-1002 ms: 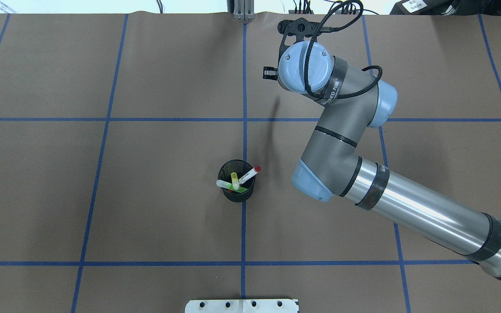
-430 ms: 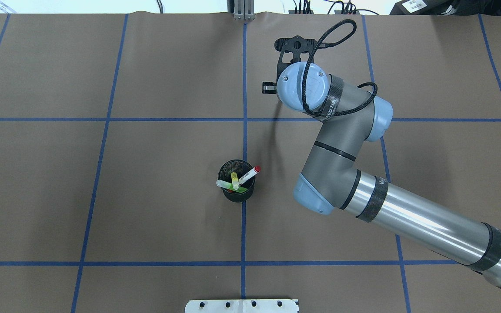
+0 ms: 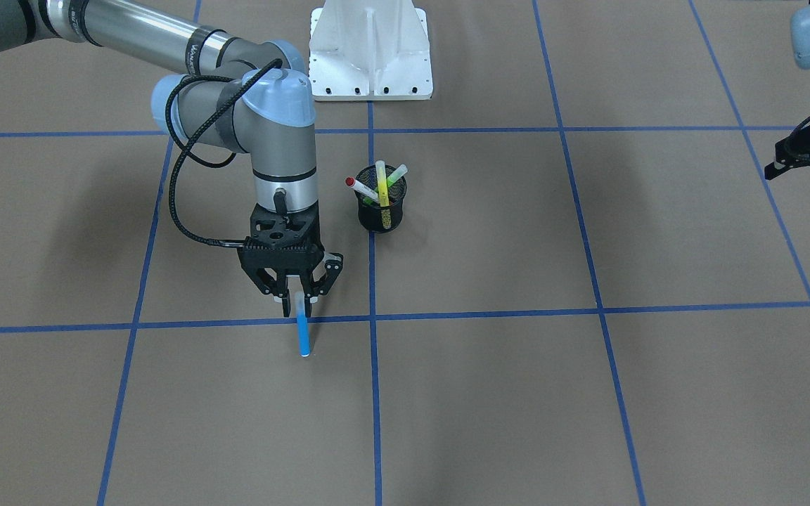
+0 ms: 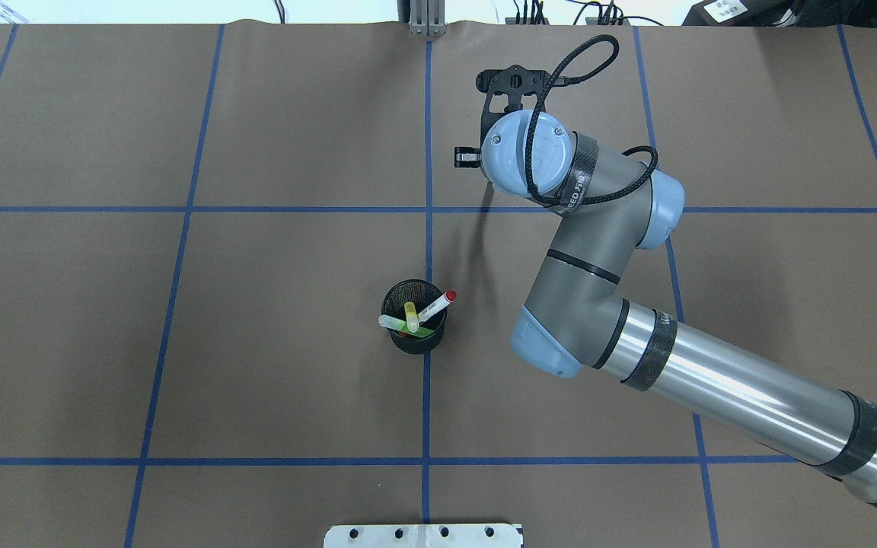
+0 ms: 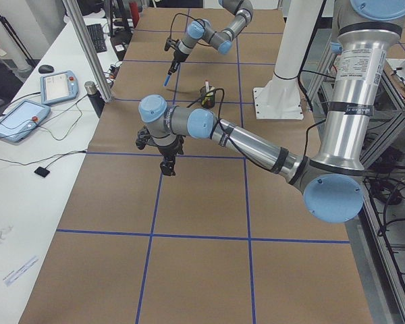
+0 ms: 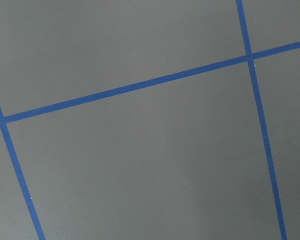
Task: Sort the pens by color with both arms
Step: 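Lower the blue marker onto the table beyond the cup and release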
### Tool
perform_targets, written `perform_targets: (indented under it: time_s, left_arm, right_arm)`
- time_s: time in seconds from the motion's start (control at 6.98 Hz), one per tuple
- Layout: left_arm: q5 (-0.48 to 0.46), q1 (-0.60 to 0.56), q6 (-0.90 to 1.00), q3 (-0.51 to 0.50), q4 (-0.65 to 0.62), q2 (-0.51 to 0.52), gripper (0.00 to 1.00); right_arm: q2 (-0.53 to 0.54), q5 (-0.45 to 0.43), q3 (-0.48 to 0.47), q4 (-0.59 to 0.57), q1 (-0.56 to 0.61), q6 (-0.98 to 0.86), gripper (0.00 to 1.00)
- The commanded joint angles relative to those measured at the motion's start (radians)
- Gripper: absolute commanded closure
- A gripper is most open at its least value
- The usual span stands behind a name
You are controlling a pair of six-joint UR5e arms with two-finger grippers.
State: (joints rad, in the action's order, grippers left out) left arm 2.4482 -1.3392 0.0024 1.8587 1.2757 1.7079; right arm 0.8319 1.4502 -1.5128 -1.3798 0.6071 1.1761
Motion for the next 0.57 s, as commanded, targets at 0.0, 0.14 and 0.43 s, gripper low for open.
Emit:
perform_targets:
  time_s: [0.0,0.14,0.43]
  left_arm:
    - [0.000,0.000,-0.013,-0.007,0.001,0.012,0.01]
    - [0.000,0.000,-0.019,-0.007,0.001,0.018,0.01]
    - [0.005,0.015,-0.134,-0.007,0.002,0.085,0.01]
  right_arm:
    - [-0.004,0.010,-0.003,-0.005,-0.001,0.000,0.41]
    - [-0.002,0.071,-0.010,-0.007,0.000,0.002,0.33]
    - [0.007,0.277,-0.018,-0.007,0.064,-0.003,0.35]
